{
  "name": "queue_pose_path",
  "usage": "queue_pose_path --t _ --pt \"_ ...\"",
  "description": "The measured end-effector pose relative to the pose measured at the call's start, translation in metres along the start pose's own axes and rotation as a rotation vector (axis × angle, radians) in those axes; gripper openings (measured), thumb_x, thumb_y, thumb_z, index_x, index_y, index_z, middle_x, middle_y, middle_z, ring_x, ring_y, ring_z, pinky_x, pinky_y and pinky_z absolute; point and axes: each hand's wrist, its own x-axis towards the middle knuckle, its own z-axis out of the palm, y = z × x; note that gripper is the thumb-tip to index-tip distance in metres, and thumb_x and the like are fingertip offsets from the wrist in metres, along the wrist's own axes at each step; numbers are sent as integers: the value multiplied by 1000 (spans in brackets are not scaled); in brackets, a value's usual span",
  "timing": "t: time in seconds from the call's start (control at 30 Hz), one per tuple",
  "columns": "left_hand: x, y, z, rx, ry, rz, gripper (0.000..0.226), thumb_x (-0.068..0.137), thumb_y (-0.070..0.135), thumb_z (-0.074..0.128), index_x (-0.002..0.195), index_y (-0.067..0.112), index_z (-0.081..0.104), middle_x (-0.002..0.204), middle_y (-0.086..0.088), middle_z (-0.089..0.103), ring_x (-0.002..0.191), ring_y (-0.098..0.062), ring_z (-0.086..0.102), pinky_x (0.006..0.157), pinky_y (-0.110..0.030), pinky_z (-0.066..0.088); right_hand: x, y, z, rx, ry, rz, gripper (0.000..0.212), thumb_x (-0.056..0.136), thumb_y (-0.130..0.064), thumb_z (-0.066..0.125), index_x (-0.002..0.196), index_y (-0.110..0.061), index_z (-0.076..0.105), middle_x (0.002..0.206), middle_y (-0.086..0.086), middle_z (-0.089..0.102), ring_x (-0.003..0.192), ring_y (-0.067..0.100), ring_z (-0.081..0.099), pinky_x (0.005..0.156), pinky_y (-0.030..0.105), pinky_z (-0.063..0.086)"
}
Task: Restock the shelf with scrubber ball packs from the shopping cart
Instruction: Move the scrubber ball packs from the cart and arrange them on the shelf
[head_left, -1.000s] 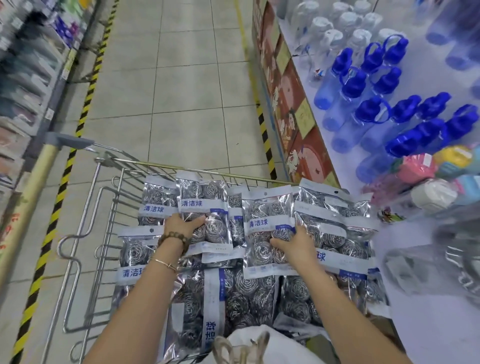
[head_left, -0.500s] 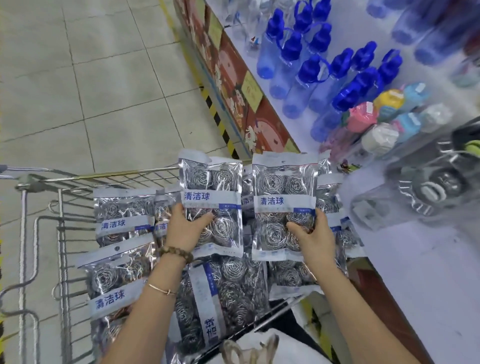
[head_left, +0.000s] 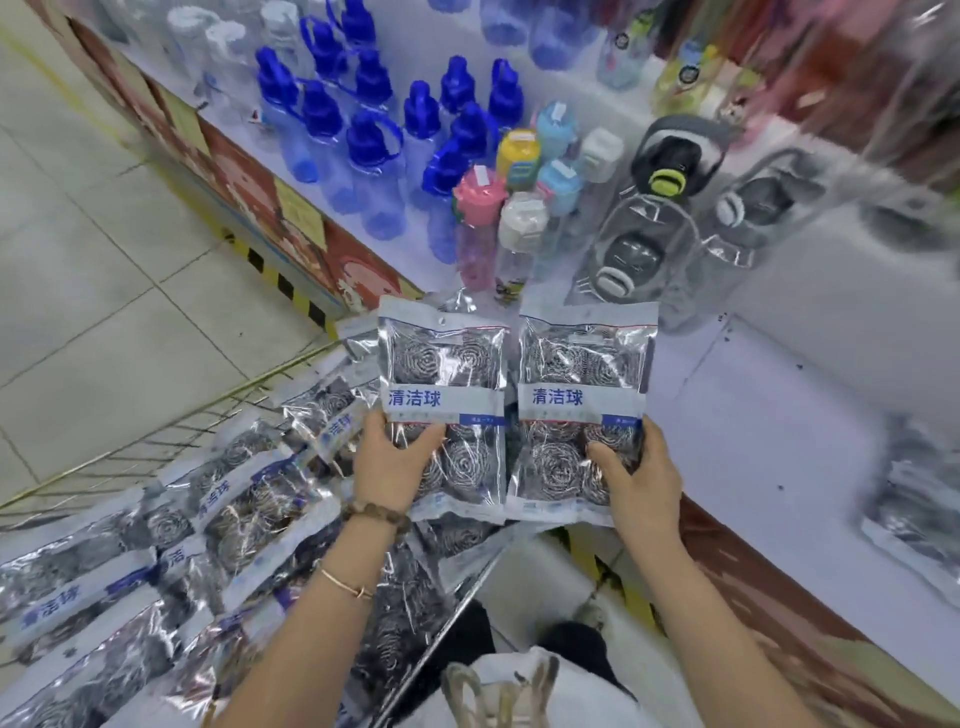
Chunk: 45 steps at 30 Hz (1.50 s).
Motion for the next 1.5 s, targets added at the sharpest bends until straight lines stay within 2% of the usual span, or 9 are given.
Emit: queue_pose_path --t 0.2,0.3,0.43,0.73,0.93,1.0,1.1,1.37,1.5 --pt "-35 30 90 54 -100 75 34 80 27 68 105 19 47 94 11 55 81 -6 55 73 -26 44 10 60 -81 61 87 97 57 87 -32 64 136 -16 41 107 -6 56 96 14 53 78 26 39" --pt "-58 40 138 32 -150 95 34 80 27 68 107 17 50 100 6 60 88 -13 58 78 -30 47 13 93 -124 91 141 141 54 87 -30 63 135 -18 43 106 -6 57 97 16 56 78 27 41" --pt "-89 53 198 49 -206 125 29 81 21 69 103 13 52 91 10 57 85 -12 56 71 -21 42 19 136 -178 130 179 189 49 87 -29 63 132 -19 46 102 -6 60 92 14 57 76 25 41" --pt "-135 66 297 189 -282 167 41 78 38 68 103 11 51 91 -11 61 74 -17 50 73 -42 50 24 207 -253 162 240 279 60 87 -34 62 139 -15 41 97 -1 58 82 16 55 71 28 41" --pt "-137 79 332 250 -328 214 35 81 34 66 101 11 50 81 5 58 62 -10 49 53 -19 39 29 229 -272 187 282 349 63 88 -36 61 141 -14 36 106 -7 53 93 13 51 79 28 40" --pt "-130 83 343 263 -350 198 33 81 35 66 100 15 48 83 9 57 64 -4 49 55 -19 38 34 235 -272 187 290 395 64 88 -37 61 142 -13 35 102 -4 55 87 15 50 78 29 41" --pt "-113 90 362 270 -373 166 40 79 39 67 102 14 48 85 9 56 73 -13 54 65 -26 44 46 243 -272 183 310 474 63 86 -38 63 139 -12 39 86 3 60 72 17 53 71 35 45" --pt "-54 104 420 329 -491 52 48 76 40 71 107 11 48 99 3 52 91 -18 50 76 -27 38 97 246 -273 88 320 613 68 83 -39 68 137 -10 40 112 7 62 92 27 59 68 31 41" --pt "-23 105 448 369 -518 -14 57 70 42 75 110 7 54 107 -3 61 95 -22 56 82 -32 46 127 250 -267 64 339 635 59 80 -37 71 128 -12 49 117 6 61 102 26 58 79 35 47"
